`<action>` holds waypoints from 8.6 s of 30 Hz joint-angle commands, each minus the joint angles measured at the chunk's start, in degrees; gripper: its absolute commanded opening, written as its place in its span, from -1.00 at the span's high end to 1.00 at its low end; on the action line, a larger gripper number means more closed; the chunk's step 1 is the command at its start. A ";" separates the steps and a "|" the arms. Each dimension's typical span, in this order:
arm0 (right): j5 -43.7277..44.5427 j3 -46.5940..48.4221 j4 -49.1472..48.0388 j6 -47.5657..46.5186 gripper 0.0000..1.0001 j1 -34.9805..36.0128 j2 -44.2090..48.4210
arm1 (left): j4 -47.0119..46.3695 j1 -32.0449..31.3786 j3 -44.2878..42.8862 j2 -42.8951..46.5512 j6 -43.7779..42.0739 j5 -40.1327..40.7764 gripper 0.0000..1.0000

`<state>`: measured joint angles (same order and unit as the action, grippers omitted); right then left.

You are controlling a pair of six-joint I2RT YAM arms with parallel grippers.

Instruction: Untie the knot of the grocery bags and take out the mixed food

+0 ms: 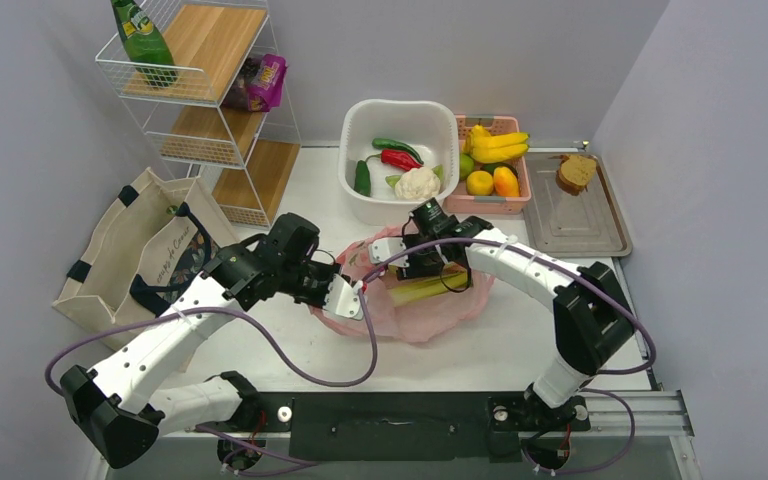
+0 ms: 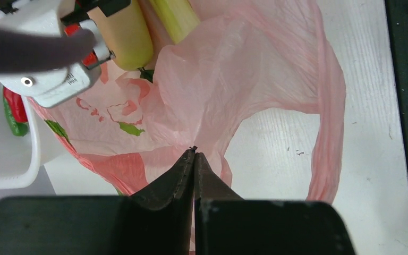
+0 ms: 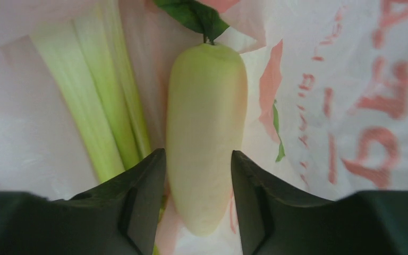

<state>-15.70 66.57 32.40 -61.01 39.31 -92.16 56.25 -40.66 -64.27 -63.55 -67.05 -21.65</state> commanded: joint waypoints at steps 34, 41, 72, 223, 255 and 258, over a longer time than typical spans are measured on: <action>-14.78 9.49 8.11 16.74 1.00 -4.89 3.75 | -18.05 2.46 1.40 -1.23 10.51 -1.42 1.00; -19.89 5.19 5.61 21.93 1.00 -5.18 11.93 | -20.03 4.09 1.25 -1.15 13.62 -1.43 1.00; 5.07 48.62 -36.92 100.36 1.00 -17.13 -17.43 | -22.59 6.02 2.88 1.07 15.27 -3.78 1.00; -24.89 -2.98 9.55 -4.20 1.00 -6.79 13.89 | -3.70 -6.65 17.77 15.53 1.06 13.88 1.00; -21.32 0.57 4.33 4.34 1.00 -0.73 14.66 | -21.84 -0.25 0.58 9.53 46.05 -4.18 -0.42; -21.57 0.27 3.32 5.41 1.00 -0.68 15.33 | -20.59 -0.22 1.76 7.27 44.29 -2.57 -0.42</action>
<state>-36.64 67.11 40.49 -57.98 38.35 -79.20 35.35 -41.30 -63.35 -53.67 -26.50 -23.68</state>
